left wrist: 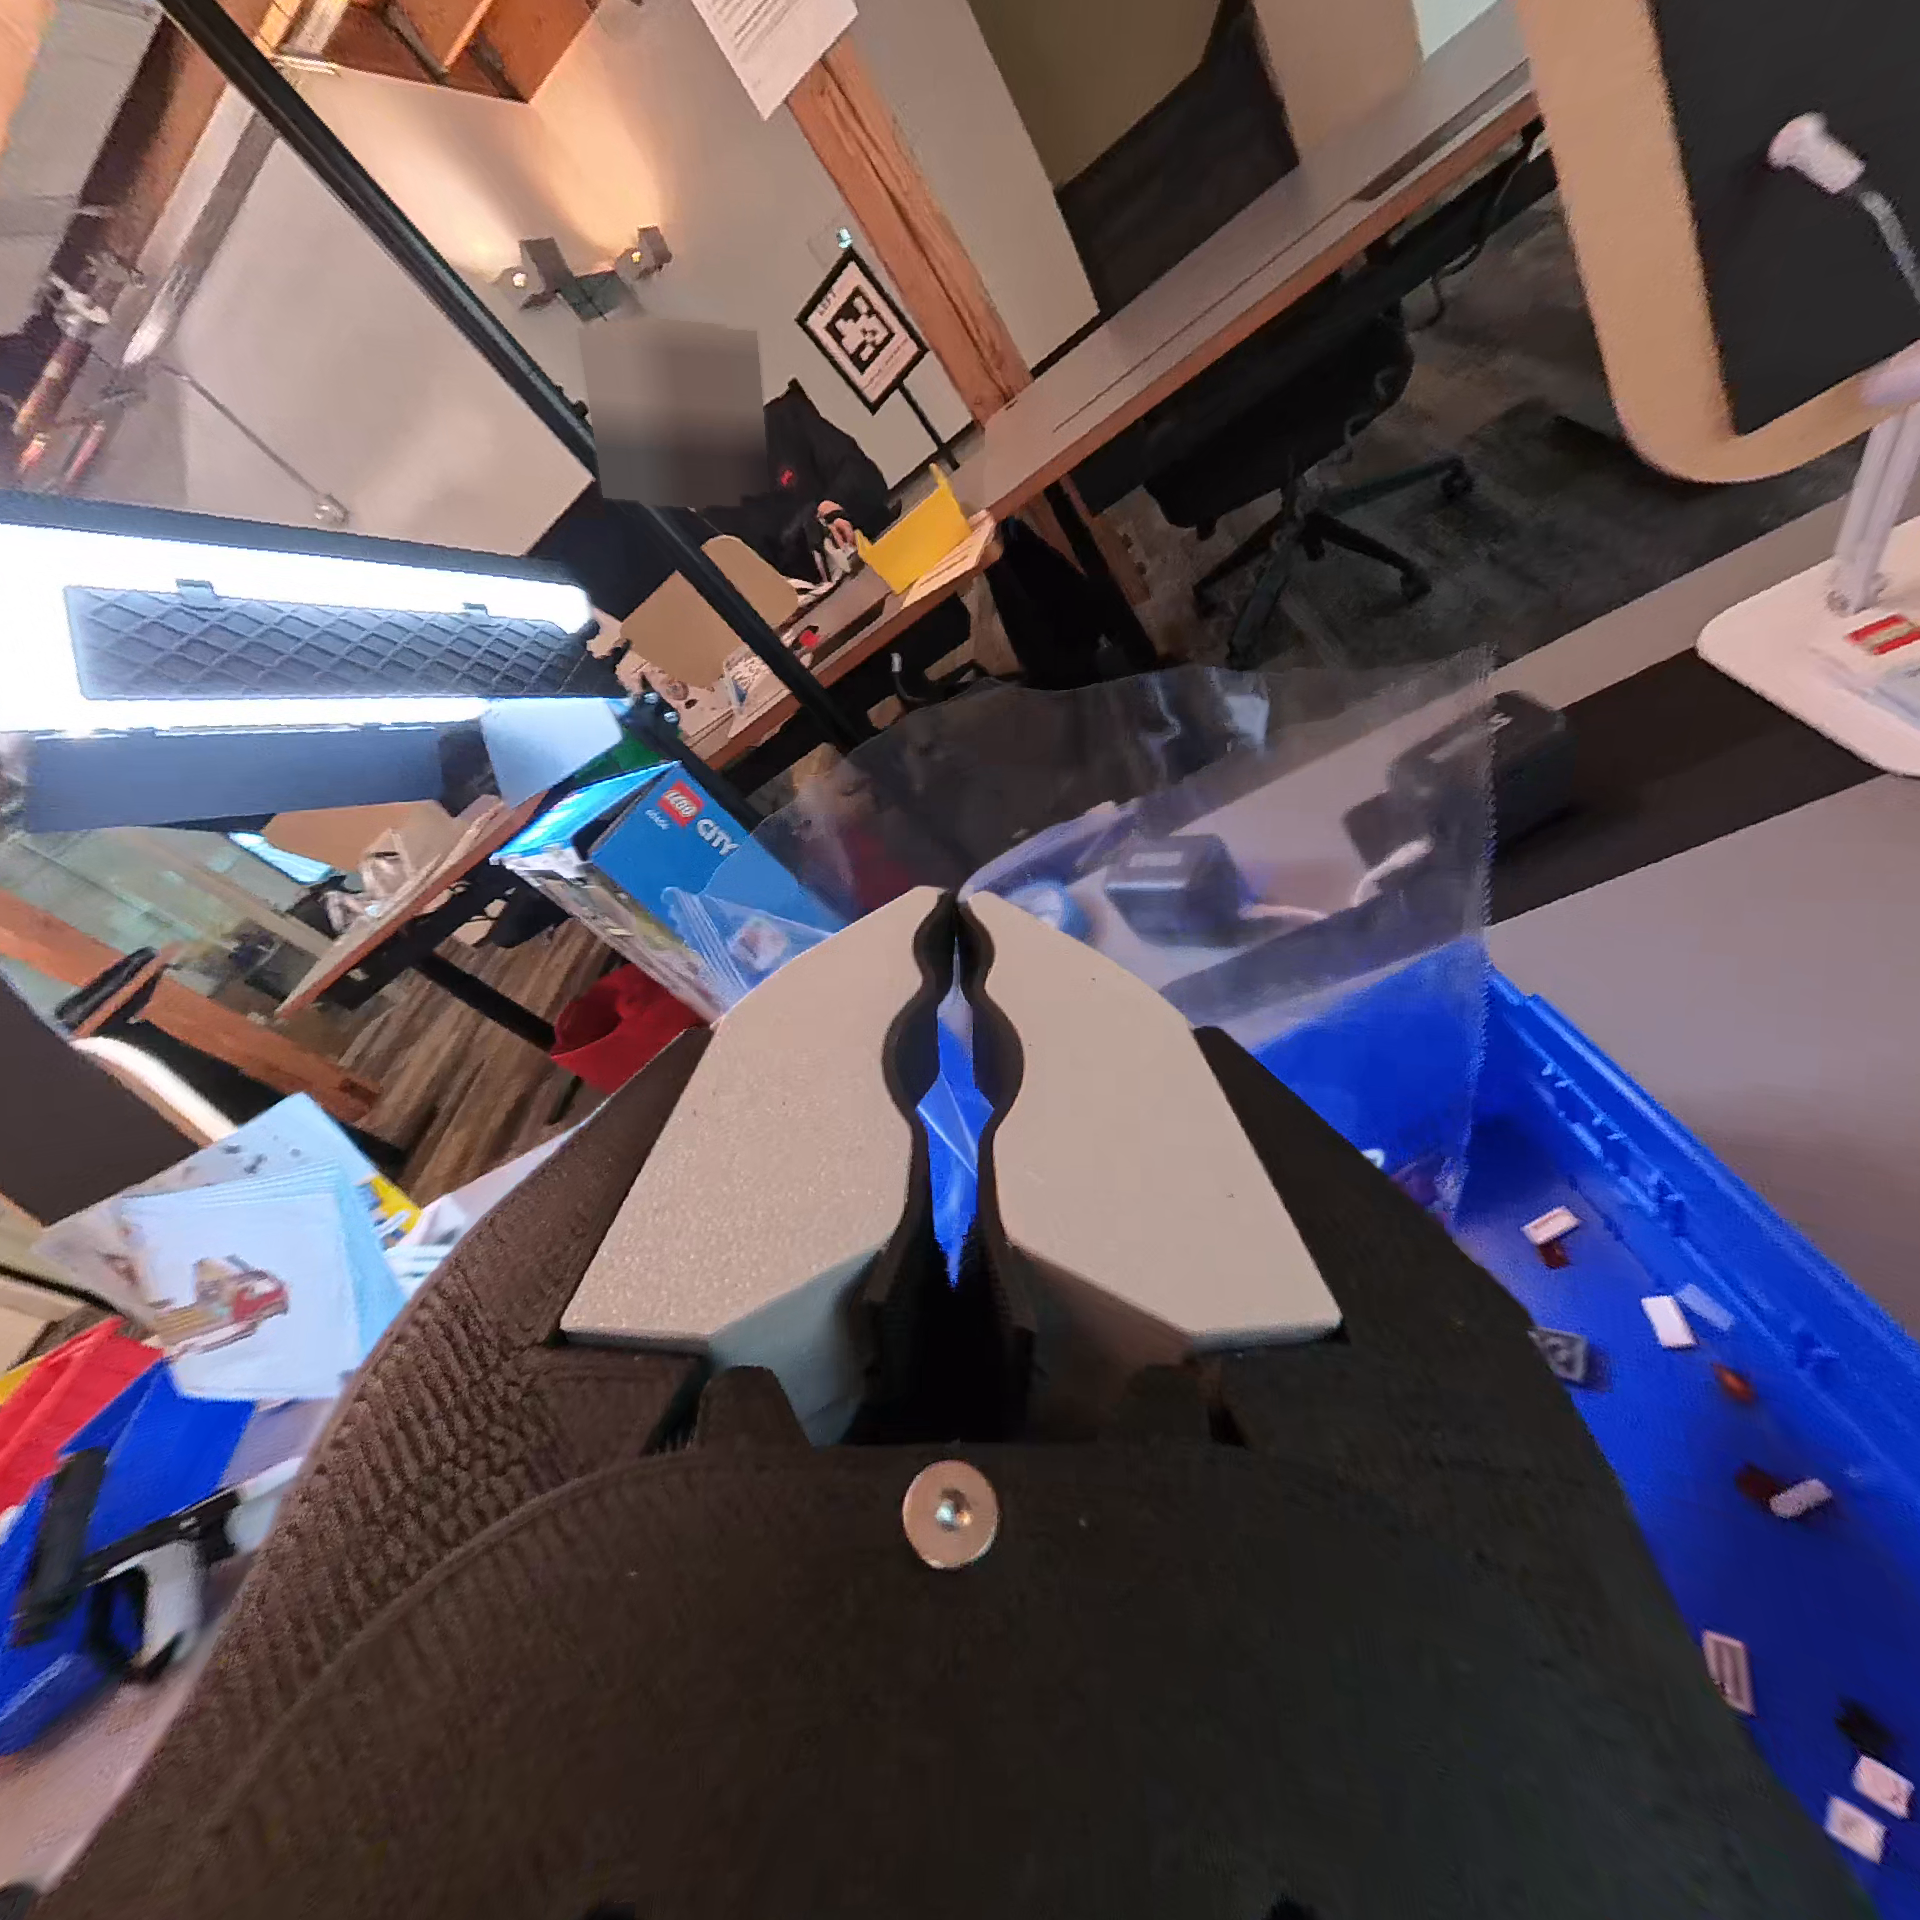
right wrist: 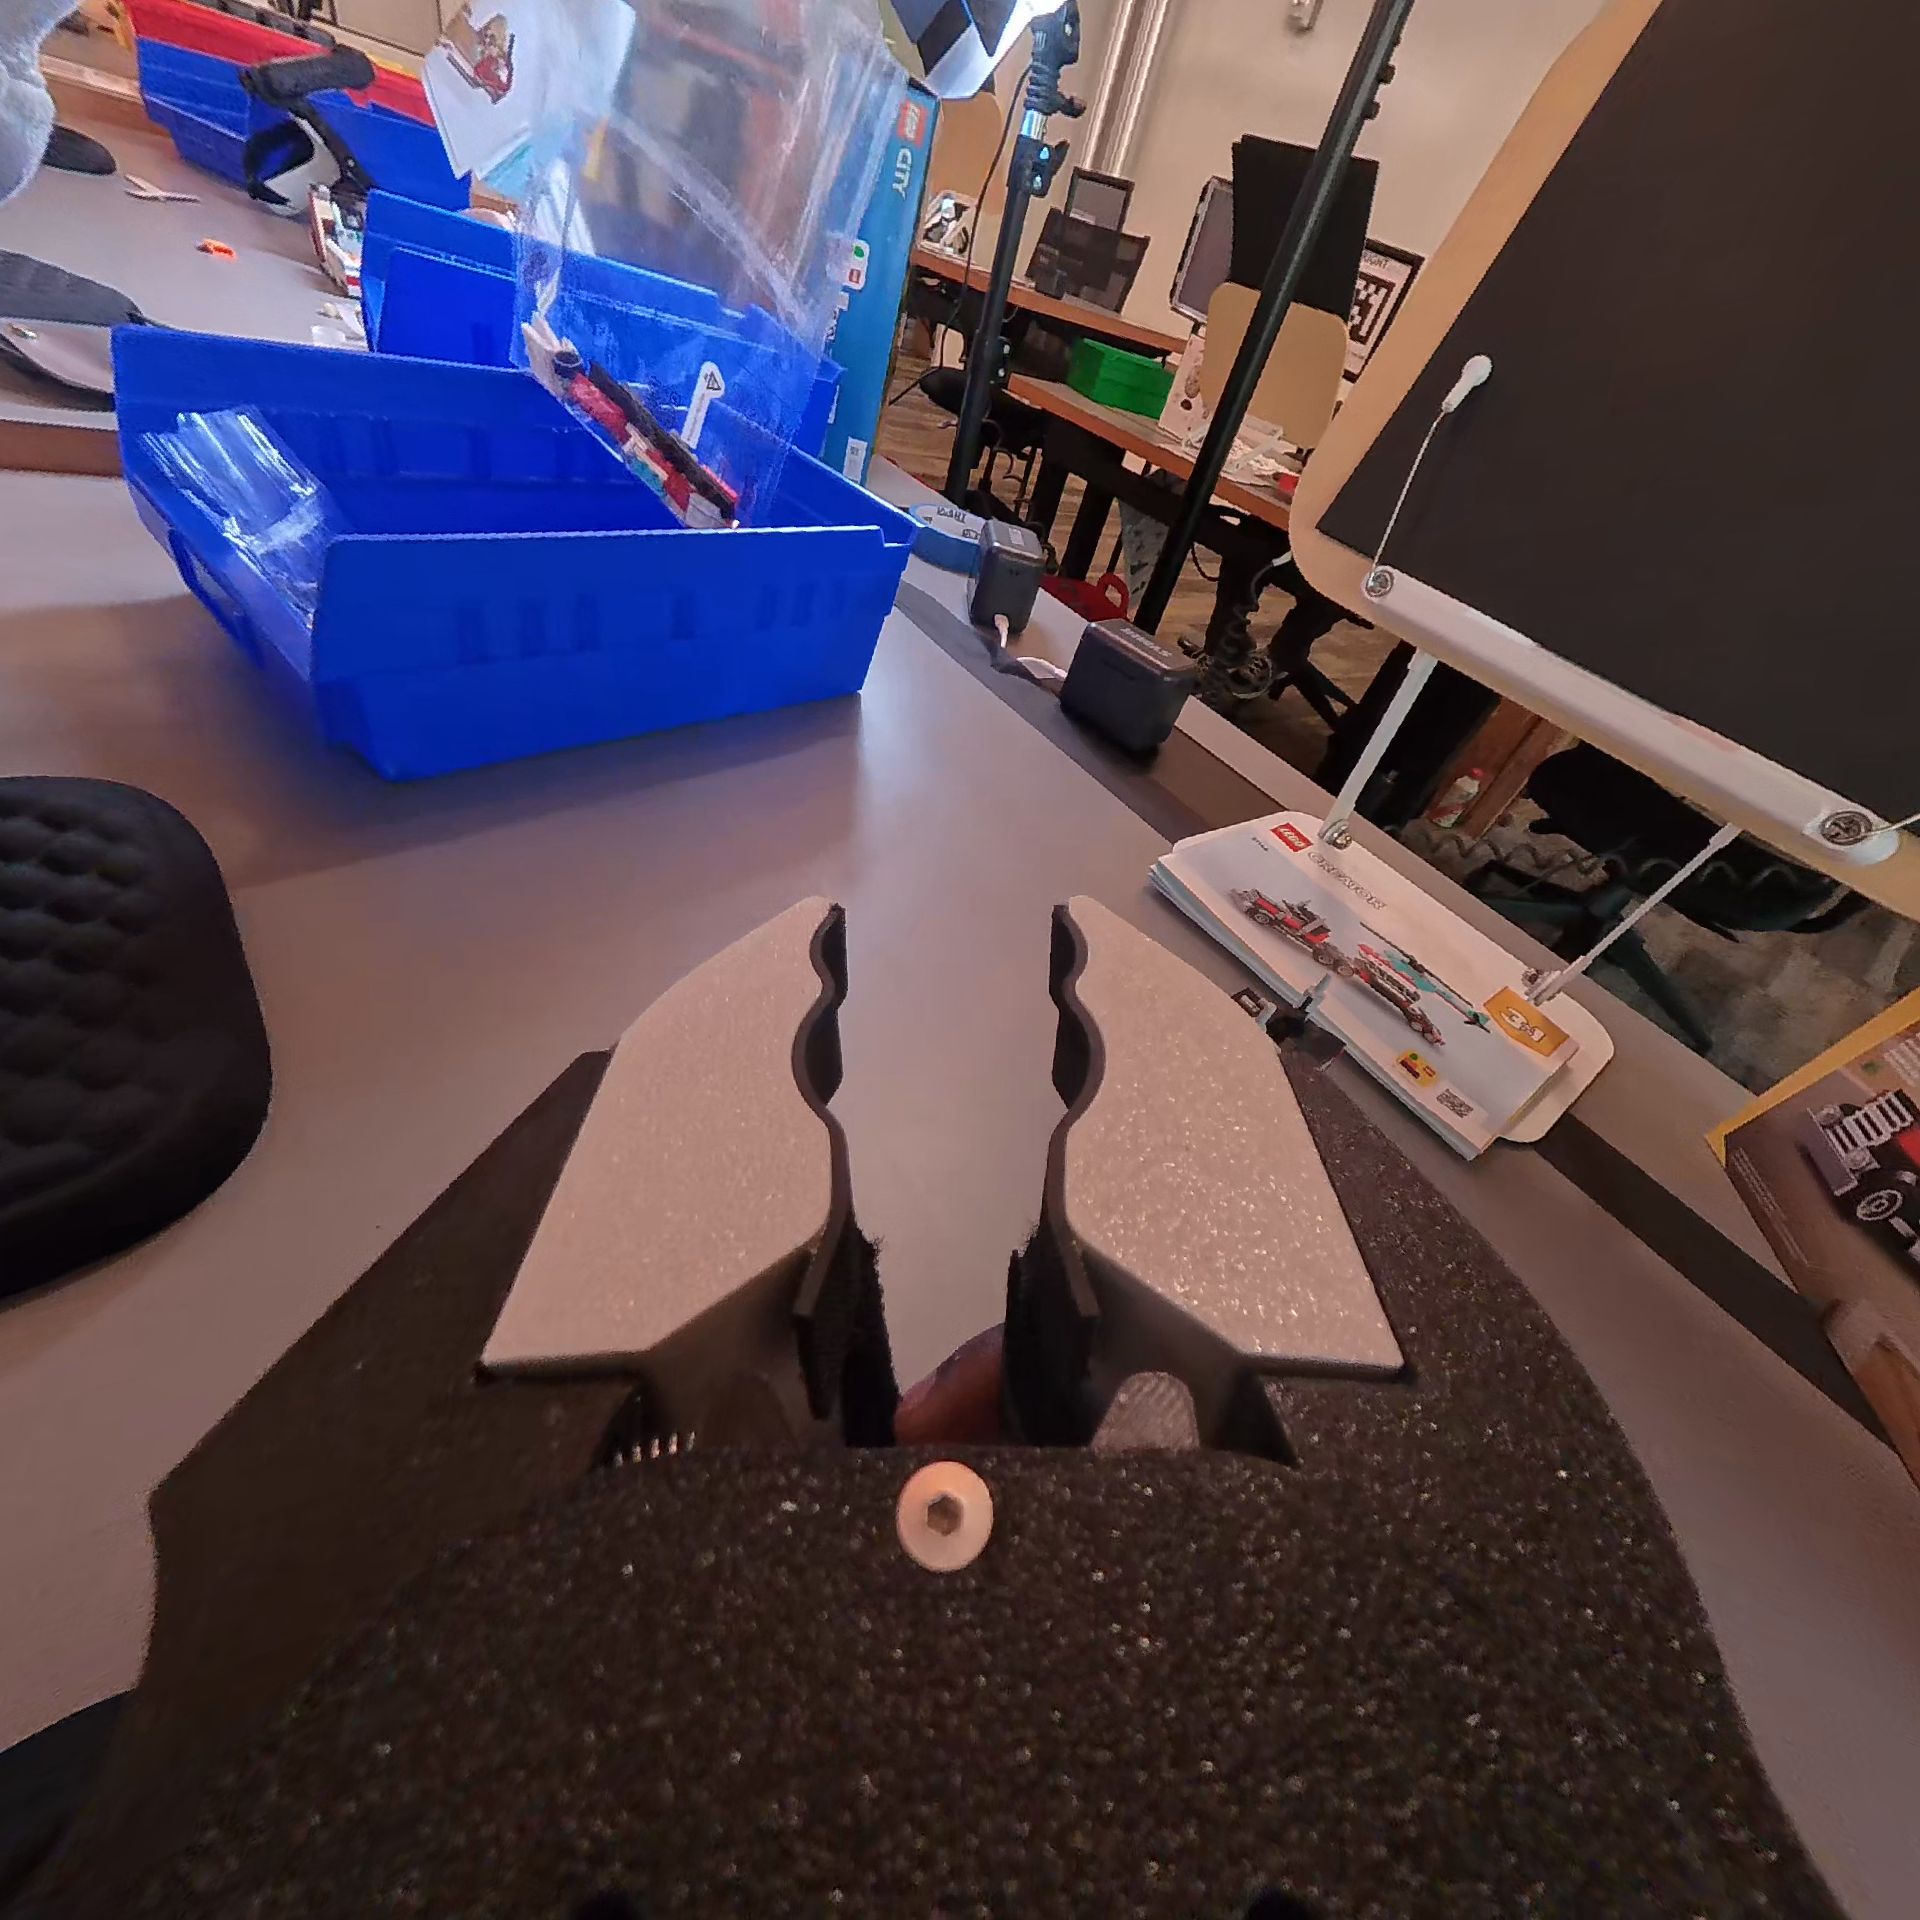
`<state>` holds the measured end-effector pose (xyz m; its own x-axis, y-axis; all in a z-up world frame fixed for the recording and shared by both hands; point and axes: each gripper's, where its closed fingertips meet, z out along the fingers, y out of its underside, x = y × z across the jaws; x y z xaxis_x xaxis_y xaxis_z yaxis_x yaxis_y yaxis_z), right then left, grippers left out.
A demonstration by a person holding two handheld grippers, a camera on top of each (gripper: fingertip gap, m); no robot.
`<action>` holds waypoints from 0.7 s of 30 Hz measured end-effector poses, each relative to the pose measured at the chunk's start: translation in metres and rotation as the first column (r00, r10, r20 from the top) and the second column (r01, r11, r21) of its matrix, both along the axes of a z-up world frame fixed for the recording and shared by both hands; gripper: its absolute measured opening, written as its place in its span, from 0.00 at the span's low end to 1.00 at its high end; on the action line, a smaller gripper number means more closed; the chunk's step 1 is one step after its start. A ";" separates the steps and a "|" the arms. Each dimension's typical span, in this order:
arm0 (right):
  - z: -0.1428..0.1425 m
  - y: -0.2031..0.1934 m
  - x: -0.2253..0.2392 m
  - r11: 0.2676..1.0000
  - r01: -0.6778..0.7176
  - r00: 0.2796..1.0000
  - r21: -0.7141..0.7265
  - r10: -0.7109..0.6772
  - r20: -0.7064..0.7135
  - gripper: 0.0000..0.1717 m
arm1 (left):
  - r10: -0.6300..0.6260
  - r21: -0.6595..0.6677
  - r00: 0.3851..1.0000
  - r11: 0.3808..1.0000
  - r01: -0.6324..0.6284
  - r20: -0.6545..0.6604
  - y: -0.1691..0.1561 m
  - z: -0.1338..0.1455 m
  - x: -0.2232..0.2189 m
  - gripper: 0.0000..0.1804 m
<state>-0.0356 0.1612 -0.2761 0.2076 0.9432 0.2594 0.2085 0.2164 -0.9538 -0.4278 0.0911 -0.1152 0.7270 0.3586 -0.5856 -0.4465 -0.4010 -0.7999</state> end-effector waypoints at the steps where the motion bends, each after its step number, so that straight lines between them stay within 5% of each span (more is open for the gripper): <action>1: 0.000 0.001 0.000 1.000 0.003 1.000 0.001 -0.003 0.000 0.22 | -0.020 0.008 1.000 1.000 0.020 0.021 0.003 -0.001 0.002 0.00; 16: -0.002 0.003 0.001 1.000 0.009 1.000 -0.005 -0.009 0.006 0.22 | -0.237 0.173 0.935 0.965 0.196 0.263 0.015 -0.014 0.022 0.00; 21: -0.004 0.004 0.002 1.000 0.010 1.000 -0.004 -0.010 0.012 0.22 | -0.165 0.090 0.960 0.985 0.148 0.227 0.004 -0.042 0.013 0.00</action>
